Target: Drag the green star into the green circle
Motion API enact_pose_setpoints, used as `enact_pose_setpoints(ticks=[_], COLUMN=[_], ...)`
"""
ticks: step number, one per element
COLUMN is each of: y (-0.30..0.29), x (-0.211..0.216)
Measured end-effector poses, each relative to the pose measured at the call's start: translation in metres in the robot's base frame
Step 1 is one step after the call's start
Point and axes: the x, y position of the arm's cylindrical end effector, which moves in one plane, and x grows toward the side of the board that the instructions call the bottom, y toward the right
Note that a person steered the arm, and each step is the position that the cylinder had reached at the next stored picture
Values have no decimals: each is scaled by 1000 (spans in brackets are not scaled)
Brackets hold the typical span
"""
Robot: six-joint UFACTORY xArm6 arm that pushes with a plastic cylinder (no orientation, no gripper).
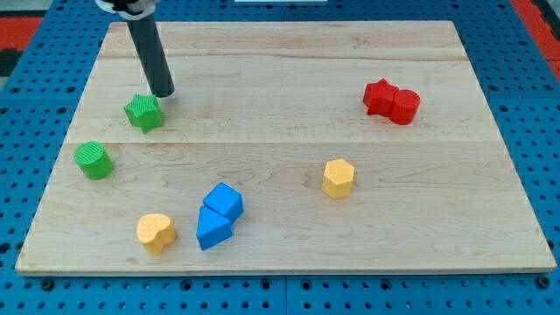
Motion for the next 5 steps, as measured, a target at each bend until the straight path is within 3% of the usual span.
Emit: enact_pose_setpoints(ticks=[2,5], y=[-27,4], x=[69,168])
